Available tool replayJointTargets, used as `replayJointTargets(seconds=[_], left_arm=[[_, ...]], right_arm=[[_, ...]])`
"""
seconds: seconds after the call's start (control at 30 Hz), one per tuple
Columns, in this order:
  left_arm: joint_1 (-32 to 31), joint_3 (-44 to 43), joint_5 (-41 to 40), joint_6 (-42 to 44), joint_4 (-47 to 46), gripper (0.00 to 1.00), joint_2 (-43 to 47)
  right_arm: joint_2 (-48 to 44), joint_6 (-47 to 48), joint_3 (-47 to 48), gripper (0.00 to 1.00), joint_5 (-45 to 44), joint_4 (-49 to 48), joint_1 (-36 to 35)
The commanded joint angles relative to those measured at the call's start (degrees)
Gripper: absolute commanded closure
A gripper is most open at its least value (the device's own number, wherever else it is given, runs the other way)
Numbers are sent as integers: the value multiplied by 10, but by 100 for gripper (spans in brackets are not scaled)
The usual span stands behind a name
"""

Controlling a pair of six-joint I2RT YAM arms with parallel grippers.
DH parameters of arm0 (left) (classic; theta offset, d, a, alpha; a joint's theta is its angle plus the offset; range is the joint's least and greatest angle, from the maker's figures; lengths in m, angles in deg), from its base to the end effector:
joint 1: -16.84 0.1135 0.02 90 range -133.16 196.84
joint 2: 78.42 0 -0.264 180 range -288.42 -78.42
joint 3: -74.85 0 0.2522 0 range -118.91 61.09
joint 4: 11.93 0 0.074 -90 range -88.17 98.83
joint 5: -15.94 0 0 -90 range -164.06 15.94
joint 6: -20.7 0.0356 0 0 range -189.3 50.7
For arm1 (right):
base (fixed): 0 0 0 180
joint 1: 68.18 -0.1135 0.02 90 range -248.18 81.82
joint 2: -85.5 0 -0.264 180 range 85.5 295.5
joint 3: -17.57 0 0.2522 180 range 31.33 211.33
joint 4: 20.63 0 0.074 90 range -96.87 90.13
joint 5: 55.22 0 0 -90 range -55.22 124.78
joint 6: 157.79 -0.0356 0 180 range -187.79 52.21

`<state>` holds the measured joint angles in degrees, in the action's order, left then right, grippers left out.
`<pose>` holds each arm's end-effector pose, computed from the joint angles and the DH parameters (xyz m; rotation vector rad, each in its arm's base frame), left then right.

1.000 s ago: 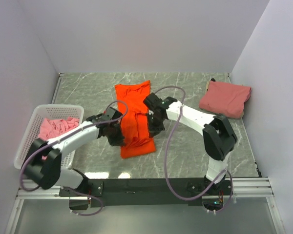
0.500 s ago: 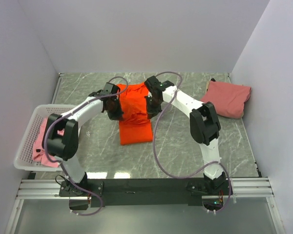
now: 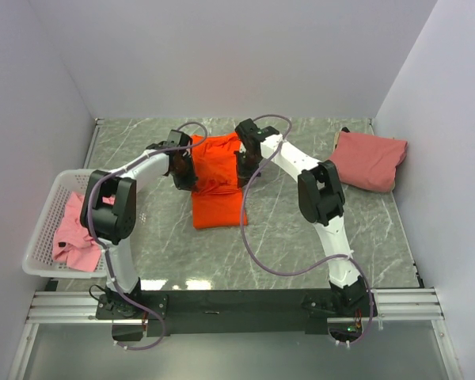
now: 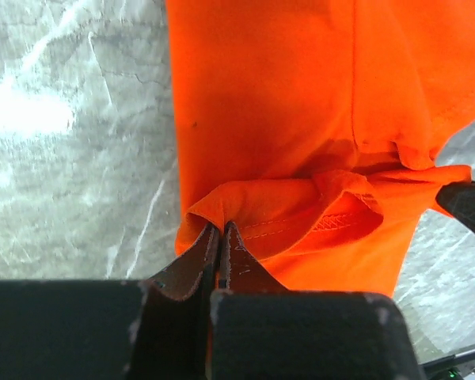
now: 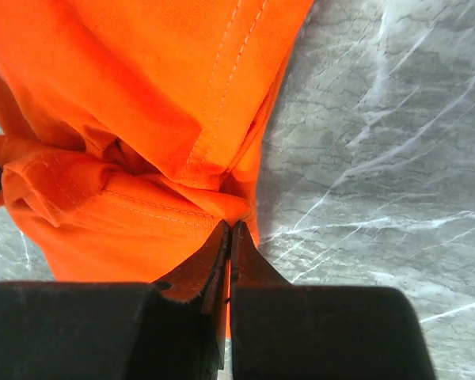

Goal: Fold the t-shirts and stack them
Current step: Fold the tshirt

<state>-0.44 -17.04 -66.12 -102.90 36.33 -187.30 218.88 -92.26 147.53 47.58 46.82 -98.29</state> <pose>0.3732 -0.1212 0.1904 -0.3524 2.7556 -0.4359 0.4188 0.2520 0.1876 -0.1976 2.8968 0.5137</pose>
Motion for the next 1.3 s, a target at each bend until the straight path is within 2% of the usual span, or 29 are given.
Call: replayJointTargets(seconds=[0.0,0.03,0.07,0.1,0.13,0.17,0.2,0.27,0.3,0.5,0.67,0.93,1.27], left_arm=[[3,-28,3,25,-20,98,-8],[4,-32,2,26,-24,94,-12],[4,-33,1,29,-26,88,-11],[3,-37,-6,31,-26,70,-12],[3,-48,-12,32,-20,60,-11],[4,-54,-17,34,-17,49,-7],[4,-58,-26,33,-15,29,-3],[4,-68,-36,26,-12,16,18],[4,-69,-38,23,-12,7,27],[-32,-5,-42,-15,-62,1,134],[-112,132,-21,-61,-145,1,205],[-200,255,-25,-103,-250,1,182],[-246,297,-57,-54,-275,1,153]], right_arm=[[2,7,21,100,11,12,6],[1,7,20,100,13,11,6],[-1,7,18,95,14,9,6],[-8,8,18,89,14,9,6],[-12,8,17,75,14,10,6],[-16,10,18,70,13,12,6],[-29,11,17,67,8,12,6],[-51,15,15,62,4,14,6],[-61,15,11,61,-3,14,5],[-152,8,-65,53,3,-18,6],[-201,-9,-129,53,1,-46,6],[-261,-30,-234,53,5,-77,4],[-292,-23,-286,53,1,-86,-9]])
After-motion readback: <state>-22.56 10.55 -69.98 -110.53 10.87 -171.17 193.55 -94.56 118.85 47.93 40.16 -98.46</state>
